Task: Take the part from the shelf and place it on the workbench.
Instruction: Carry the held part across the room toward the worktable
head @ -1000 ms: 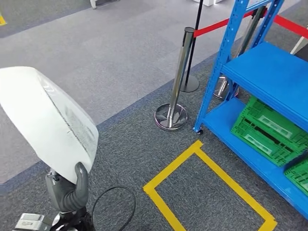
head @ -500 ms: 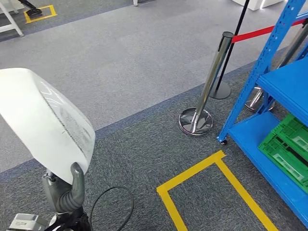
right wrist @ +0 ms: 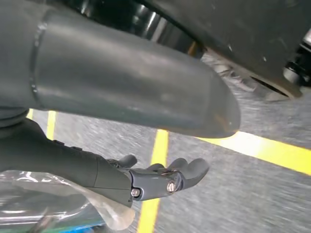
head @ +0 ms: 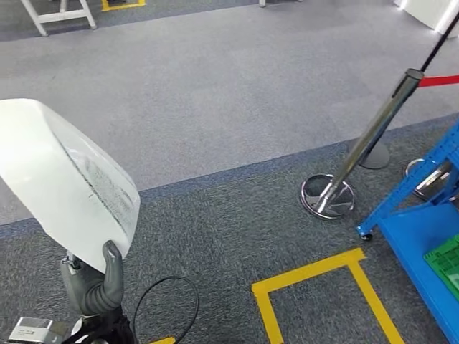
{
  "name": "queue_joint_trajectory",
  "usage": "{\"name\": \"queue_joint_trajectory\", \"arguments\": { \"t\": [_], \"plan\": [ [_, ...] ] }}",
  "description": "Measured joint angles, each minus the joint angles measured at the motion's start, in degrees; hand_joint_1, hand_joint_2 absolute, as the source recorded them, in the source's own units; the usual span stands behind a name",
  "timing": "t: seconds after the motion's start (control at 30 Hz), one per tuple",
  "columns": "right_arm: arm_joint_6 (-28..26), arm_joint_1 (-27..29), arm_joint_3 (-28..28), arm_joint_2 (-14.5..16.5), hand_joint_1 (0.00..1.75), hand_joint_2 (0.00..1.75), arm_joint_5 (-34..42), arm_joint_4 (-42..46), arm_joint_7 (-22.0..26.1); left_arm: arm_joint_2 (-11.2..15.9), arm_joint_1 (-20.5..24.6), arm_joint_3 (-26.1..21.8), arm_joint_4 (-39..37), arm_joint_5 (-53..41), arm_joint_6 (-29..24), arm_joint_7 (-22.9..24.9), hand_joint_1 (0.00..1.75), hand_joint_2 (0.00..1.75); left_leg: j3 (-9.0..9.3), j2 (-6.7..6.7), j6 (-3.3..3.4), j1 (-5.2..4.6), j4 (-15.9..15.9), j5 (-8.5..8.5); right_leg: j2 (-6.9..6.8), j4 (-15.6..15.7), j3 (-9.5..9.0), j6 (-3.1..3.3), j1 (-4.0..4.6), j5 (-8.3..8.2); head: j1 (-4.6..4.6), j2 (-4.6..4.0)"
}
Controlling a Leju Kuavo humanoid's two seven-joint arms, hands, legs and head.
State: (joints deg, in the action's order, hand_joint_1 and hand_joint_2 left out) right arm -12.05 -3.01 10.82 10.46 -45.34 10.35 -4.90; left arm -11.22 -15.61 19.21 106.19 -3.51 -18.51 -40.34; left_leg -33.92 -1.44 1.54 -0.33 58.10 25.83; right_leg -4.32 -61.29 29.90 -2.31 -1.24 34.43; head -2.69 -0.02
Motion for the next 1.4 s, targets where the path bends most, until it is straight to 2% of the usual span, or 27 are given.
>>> {"name": "queue_joint_trajectory", "arguments": {
  "t": [0.07, 0.1, 0.13, 0.17, 0.2, 0.27, 0.33, 0.4, 0.43, 0.5, 0.57, 0.63, 0.67, 0.73, 0.77, 0.83, 0.87, 0.93, 1.0, 1.07, 1.13, 1.17, 1.2, 1.23, 1.3, 1.37, 1.4],
  "plan": [
    [0.0, 0.1, 0.0, 0.1, 0.00, 0.00, -0.2, 0.0, 0.2, -0.1, 0.1, 0.0, 0.1, 0.1, 0.1, 0.0, 1.75, 1.75, 0.13, 1.36, 0.56, 0.08, -0.2, 0.00, 3.29, -7.3, 3.93, 0.08, -0.04, 3.17, 0.36, 0.00],
    [0.0, 0.2, 0.0, 0.1, 0.00, 0.00, -0.2, 0.0, 0.2, -0.1, 0.0, -0.1, 0.1, 0.1, 0.1, 0.0, 1.75, 1.75, 0.15, 2.19, 0.69, 0.03, -0.2, 0.05, 3.91, -10.8, 6.10, 0.09, -0.02, 4.09, 0.47, 0.00],
    [0.0, 0.3, 0.0, 0.1, 0.00, 0.00, -0.3, 0.0, 0.2, -0.1, 0.0, -0.1, 0.1, 0.1, 0.2, 0.0, 1.75, 1.75, 0.21, 3.09, 0.74, -0.01, -0.1, 0.10, 4.15, -12.7, 7.63, 0.09, -0.01, 3.95, 0.51, 0.00],
    [0.1, 0.4, 0.0, 0.1, 0.00, 0.00, -0.4, 0.0, 0.2, -0.1, 0.0, -0.1, 0.1, 0.1, 0.2, 0.0, 1.75, 1.75, 0.29, 4.06, 0.73, -0.02, -0.1, 0.16, 4.28, -12.5, 8.23, 0.06, -0.02, 2.67, 0.55, 0.00],
    [0.1, 0.4, 0.0, 0.1, 0.00, 0.00, -0.4, 0.0, 0.2, -0.1, 0.0, -0.2, 0.1, 0.1, 0.3, 0.0, 1.75, 1.75, 0.40, 5.05, 0.61, 0.01, 0.0, 0.25, 4.52, -10.2, 7.76, 0.05, -0.07, 0.40, 0.63, 0.00],
    [0.1, 0.4, 0.0, 0.1, 0.00, 0.00, -0.6, 0.0, 0.3, -0.1, 0.0, -0.2, 0.1, 0.1, 0.5, 0.0, 1.75, 1.75, 0.41, 6.71, 0.09, 0.04, 0.6, 0.64, 6.66, -2.8, 5.21, -0.02, -0.37, -3.90, 0.79, 0.00],
    [0.3, 0.3, 0.0, 0.2, 0.00, 0.00, -0.7, 0.0, 0.3, -0.1, 0.0, -0.2, 0.1, 0.0, 0.6, 0.0, 1.75, 1.75, 0.08, 7.97, -0.61, 0.10, 1.1, 0.95, 8.56, 1.3, 3.37, 0.20, -0.53, -5.15, 0.87, 0.00],
    [0.4, 0.1, 0.0, 0.3, 0.00, 0.00, -0.8, 0.0, 0.3, 0.0, 0.0, -0.3, 0.1, -0.1, 0.8, 0.0, 1.75, 1.75, -0.20, 9.09, -1.19, 0.34, 1.1, 0.90, 8.04, 1.6, 2.83, 0.81, -0.37, -5.00, 0.87, 0.00],
    [0.5, 0.1, 0.0, 0.3, 0.00, 0.00, -0.8, 0.0, 0.3, 0.0, 0.0, -0.3, 0.1, -0.2, 0.8, 0.0, 1.75, 1.75, -0.28, 8.85, -1.42, 0.39, 1.3, 0.97, 7.41, 1.7, 2.64, 1.16, -0.33, -5.05, 0.87, 0.00],
    [0.5, 0.1, 0.0, 0.4, 0.00, 0.00, -0.9, 0.0, 0.4, 0.0, 0.0, -0.3, 0.1, -0.4, 0.9, 0.0, 1.75, 1.75, -1.39, 6.16, -1.92, 0.31, 3.8, 2.45, 6.02, 2.0, 2.17, 1.81, -0.35, -5.02, 0.53, 0.00],
    [0.6, 0.2, 0.0, 0.5, 0.00, 0.00, -1.0, 0.0, 0.5, 0.0, 0.0, -0.3, 0.1, -0.4, 0.9, 0.0, 1.75, 1.75, -4.61, 2.95, -2.40, 0.32, 10.5, 5.66, 4.33, 2.1, 1.75, 2.27, -0.14, -4.71, 0.19, 0.00],
    [0.6, 0.4, 0.0, 0.5, 0.00, 0.00, -1.0, 0.0, 0.4, 0.0, 0.0, -0.3, 0.1, -0.4, 0.8, 0.0, 1.75, 1.75, -7.75, 2.17, -2.58, 0.51, 16.5, 7.55, 2.49, 2.1, 1.45, 2.43, 0.02, -4.34, 0.16, 0.00],
    [0.6, 0.3, 0.0, 0.5, 0.00, 0.00, -1.0, 0.0, 0.4, 0.0, -0.1, -0.3, 0.1, -0.4, 0.8, 0.0, 1.75, 1.75, -8.05, 2.06, -2.54, 0.56, 16.8, 6.97, 1.63, 2.1, 1.27, 2.43, 0.06, -4.15, 0.16, 0.00],
    [0.7, 0.3, 0.0, 0.5, 0.00, 0.00, -1.0, 0.0, 0.4, 0.0, -0.1, -0.3, 0.1, -0.4, 0.7, 0.0, 1.75, 1.75, -5.45, 1.00, -2.13, 0.44, 11.3, 3.21, 0.08, 2.1, 0.68, 2.29, 0.12, -3.68, 0.15, 0.00],
    [0.7, 0.2, 0.0, 0.6, 0.00, 0.00, -1.0, 0.0, 0.4, 0.0, -0.1, -0.3, 0.1, -0.4, 0.7, 0.0, 1.75, 1.75, -3.51, -0.52, -1.83, 0.12, 7.5, 1.65, -0.59, 2.1, 0.41, 2.09, 0.18, -3.39, 0.18, 0.00],
    [0.7, 0.2, 0.0, 0.6, 0.00, 0.00, -1.0, 0.0, 0.4, 0.0, -0.1, -0.3, 0.1, -0.5, 0.7, 0.0, 1.75, 1.75, -1.01, -2.90, -1.12, -0.60, 2.3, 0.39, -1.76, 2.2, 0.01, 1.51, 0.37, -2.85, 0.17, 0.00],
    [0.8, 0.1, 0.0, 0.6, 0.00, 0.00, -1.0, 0.0, 0.4, 0.0, -0.1, -0.3, 0.1, -0.5, 0.7, 0.0, 1.75, 1.75, -0.76, -3.19, -0.86, -0.90, 1.7, 0.69, -2.37, 2.4, -0.24, 1.21, 0.45, -2.66, 0.16, 0.00],
    [0.9, -0.1, 0.0, 0.7, 0.00, 0.00, -1.1, 0.0, 0.3, -0.1, -0.3, -0.3, 0.1, -0.5, 0.6, 0.0, 1.75, 1.75, -0.65, -1.77, -0.27, -0.84, 1.0, 0.53, -3.21, 2.7, -0.87, 0.66, 0.43, -2.33, 0.15, 0.00],
    [1.0, -0.1, 0.0, 0.8, 0.00, 0.00, -1.2, 0.1, 0.3, -0.1, -0.4, -0.3, 0.2, -0.5, 0.5, 0.0, 1.75, 1.75, -0.19, -0.29, 0.46, -0.45, 0.3, 0.21, -0.59, 0.9, -0.36, 0.27, 0.26, -0.92, 0.35, 0.00],
    [1.0, 0.0, 0.0, 0.8, 0.00, 0.00, -1.2, 0.1, 0.2, -0.2, -0.4, -0.3, 0.3, -0.4, 0.5, 0.0, 1.75, 1.75, 0.12, 1.10, 1.00, -0.25, 0.0, 0.14, 3.14, -5.3, 2.82, 0.17, 0.15, 2.02, 0.70, 0.00],
    [1.0, 0.1, 0.0, 0.8, 0.00, 0.00, -1.3, 0.1, 0.2, -0.2, -0.4, -0.3, 0.3, -0.4, 0.5, 0.0, 1.75, 1.75, 0.20, 2.81, 1.21, -0.29, 0.1, 0.24, 4.16, -12.0, 7.06, 0.09, 0.16, 3.80, 0.84, 0.00],
    [1.0, 0.3, 0.0, 0.8, 0.00, 0.00, -1.3, 0.1, 0.1, -0.2, -0.4, -0.3, 0.3, -0.4, 0.5, 0.0, 1.75, 1.75, 0.31, 3.80, 1.21, -0.30, 0.1, 0.32, 4.27, -12.9, 8.25, 0.06, 0.15, 3.10, 0.85, 0.00],
    [1.0, 0.3, 0.0, 0.7, 0.00, 0.00, -1.3, 0.1, 0.1, -0.2, -0.4, -0.3, 0.3, -0.4, 0.5, 0.0, 1.75, 1.75, 0.46, 4.78, 1.12, -0.27, 0.2, 0.43, 4.39, -11.6, 8.34, 0.05, 0.13, 1.24, 0.87, 0.00],
    [1.0, 0.4, 0.0, 0.7, 0.00, 0.00, -1.4, 0.1, 0.1, -0.2, -0.4, -0.3, 0.3, -0.4, 0.5, 0.0, 1.75, 1.75, 0.65, 5.70, 0.95, -0.20, 0.3, 0.59, 4.78, -8.4, 7.40, 0.05, 0.06, -1.38, 0.89, 0.00],
    [1.0, 0.4, 0.0, 0.7, 0.00, 0.00, -1.4, 0.0, 0.1, -0.2, -0.4, -0.3, 0.3, -0.4, 0.5, 0.0, 1.75, 1.75, 0.69, 7.26, 0.37, -0.12, 0.7, 1.02, 7.77, -1.4, 4.67, -0.02, -0.37, -4.94, 0.86, 0.00],
    [1.0, 0.3, 0.0, 0.7, 0.00, 0.00, -1.5, 0.0, 0.1, -0.2, -0.4, -0.3, 0.3, -0.4, 0.5, 0.0, 1.75, 1.75, 0.32, 8.53, -0.35, 0.05, 1.0, 1.18, 10.04, 1.6, 3.24, 0.15, -0.55, -5.41, 0.85, 0.00],
    [1.0, 0.2, 0.0, 0.7, 0.00, 0.00, -1.6, 0.0, 0.1, -0.2, -0.4, -0.4, 0.3, -0.4, 0.5, 0.0, 1.75, 1.75, 0.12, 9.19, -0.70, 0.16, 1.0, 1.13, 9.82, 1.9, 2.98, 0.39, -0.44, -5.37, 0.86, 0.00]
  ]
}}
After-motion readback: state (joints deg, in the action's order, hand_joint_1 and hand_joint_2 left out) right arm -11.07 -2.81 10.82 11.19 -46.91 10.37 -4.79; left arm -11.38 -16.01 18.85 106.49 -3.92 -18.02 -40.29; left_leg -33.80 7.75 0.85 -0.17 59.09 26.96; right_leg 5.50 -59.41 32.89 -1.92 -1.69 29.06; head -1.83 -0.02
